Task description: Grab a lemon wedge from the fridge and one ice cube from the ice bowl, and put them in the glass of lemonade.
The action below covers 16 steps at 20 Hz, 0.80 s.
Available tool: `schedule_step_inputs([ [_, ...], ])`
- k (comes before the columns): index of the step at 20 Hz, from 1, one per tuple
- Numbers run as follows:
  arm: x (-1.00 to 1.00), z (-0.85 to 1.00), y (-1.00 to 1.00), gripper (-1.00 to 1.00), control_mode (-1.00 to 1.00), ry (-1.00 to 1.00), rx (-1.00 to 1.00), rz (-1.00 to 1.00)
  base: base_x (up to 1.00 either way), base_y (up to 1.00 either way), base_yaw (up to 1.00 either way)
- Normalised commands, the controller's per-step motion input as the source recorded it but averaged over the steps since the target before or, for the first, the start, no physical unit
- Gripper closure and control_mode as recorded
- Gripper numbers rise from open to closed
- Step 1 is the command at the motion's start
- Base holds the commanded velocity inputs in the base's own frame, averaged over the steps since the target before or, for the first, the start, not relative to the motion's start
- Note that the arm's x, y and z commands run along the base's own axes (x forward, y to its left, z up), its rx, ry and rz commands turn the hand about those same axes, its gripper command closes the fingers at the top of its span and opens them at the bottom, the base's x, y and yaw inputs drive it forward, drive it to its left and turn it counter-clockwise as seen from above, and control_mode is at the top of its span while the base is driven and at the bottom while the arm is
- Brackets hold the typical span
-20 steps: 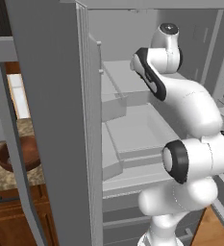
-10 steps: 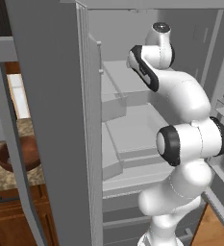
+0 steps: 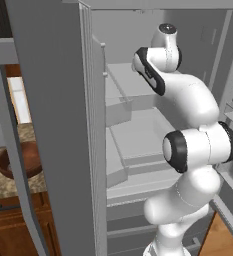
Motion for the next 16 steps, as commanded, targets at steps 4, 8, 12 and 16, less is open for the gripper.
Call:
schedule_step_inputs([
  [4, -0.09, 0.00, 0.00, -1.00, -1.00, 0.00, 0.00, -0.05, 0.00, 0.00, 0.00],
  [8, -0.12, 0.00, 0.00, -1.00, -1.00, 0.00, 0.00, -0.09, 0.00, 0.00, 0.00],
  [12, 0.07, -0.15, 0.00, -1.00, -1.00, 0.00, 0.00, -0.06, 0.00, 0.00, 0.00],
  [16, 0.12, -0.42, 0.00, -1.00, -1.00, 0.00, 0.00, -0.04, 0.00, 0.00, 0.00],
])
